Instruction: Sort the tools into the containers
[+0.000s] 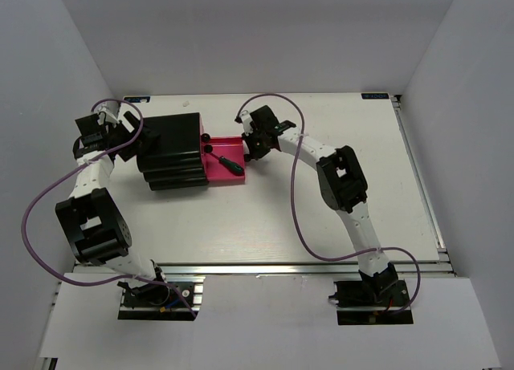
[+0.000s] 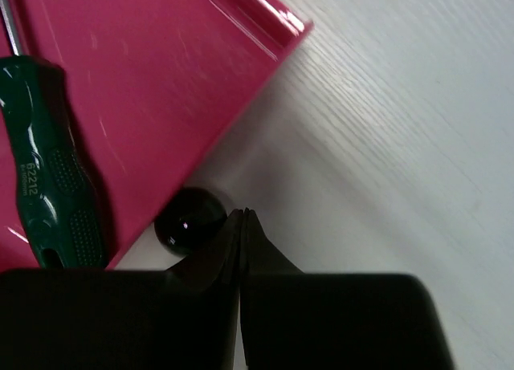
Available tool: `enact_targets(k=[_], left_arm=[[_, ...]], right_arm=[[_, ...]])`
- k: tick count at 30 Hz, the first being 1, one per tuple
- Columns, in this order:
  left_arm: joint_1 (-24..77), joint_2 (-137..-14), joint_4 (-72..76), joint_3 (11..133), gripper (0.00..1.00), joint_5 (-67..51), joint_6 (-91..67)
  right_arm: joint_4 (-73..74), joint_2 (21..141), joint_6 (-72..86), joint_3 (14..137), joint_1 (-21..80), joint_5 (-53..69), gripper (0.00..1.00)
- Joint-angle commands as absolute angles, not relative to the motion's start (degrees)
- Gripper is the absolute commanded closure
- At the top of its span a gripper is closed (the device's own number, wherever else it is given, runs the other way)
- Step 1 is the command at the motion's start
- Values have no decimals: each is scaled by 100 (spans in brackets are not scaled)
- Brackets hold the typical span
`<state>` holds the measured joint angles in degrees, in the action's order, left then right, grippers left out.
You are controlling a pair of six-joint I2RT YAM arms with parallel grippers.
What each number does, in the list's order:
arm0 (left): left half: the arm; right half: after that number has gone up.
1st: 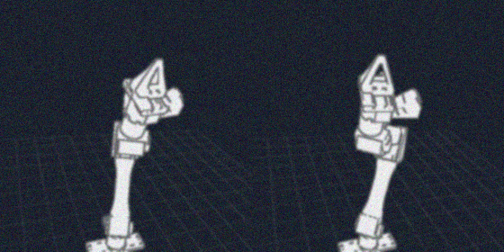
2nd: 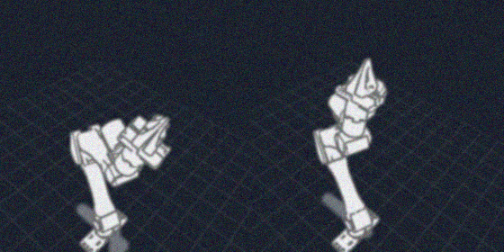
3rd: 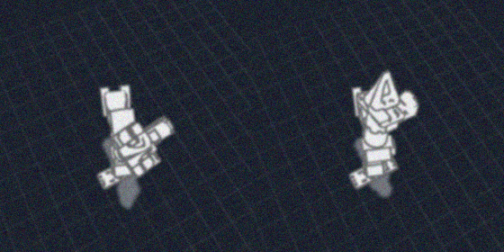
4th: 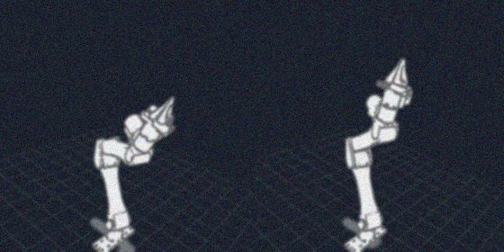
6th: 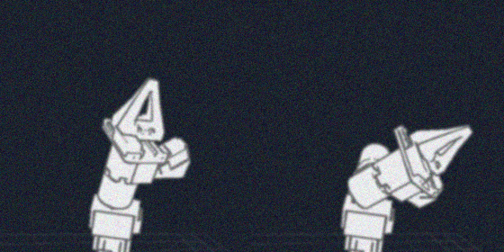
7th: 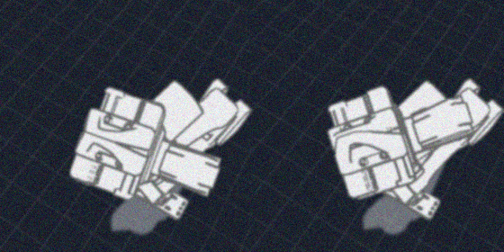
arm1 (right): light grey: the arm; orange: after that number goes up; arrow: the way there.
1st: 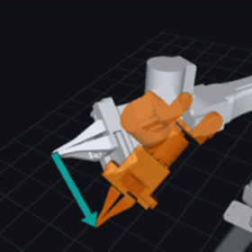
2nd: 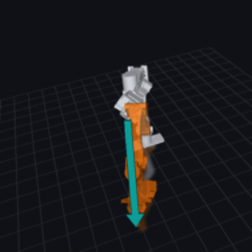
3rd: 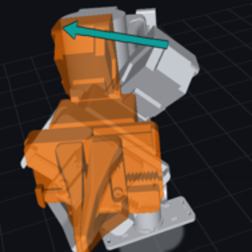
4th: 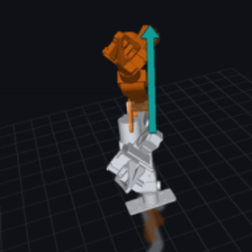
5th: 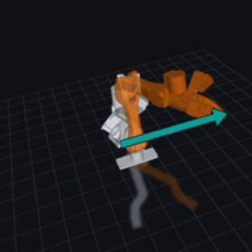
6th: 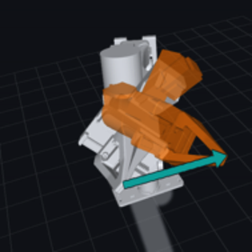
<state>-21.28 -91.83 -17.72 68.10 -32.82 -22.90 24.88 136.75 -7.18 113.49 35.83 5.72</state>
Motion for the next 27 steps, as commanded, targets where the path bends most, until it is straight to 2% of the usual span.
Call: enact_targets(k=[1, 7, 27], left_arm=[[-1969, -9545, -2909, 6513, 4, -3138, -1977], [-1978, -9589, -2927, 6548, 4, -3173, -1986], [-1969, -9615, -2953, 6460, 4, -3208, -1960]], right_arm=[[2417, 13807, -379, 11663, 3612, 1123, 100], [2154, 13965, -9, 11935, 3805, 2038, 100], [527, 14722, 1512, 12665, 4447, 2910, 100]])
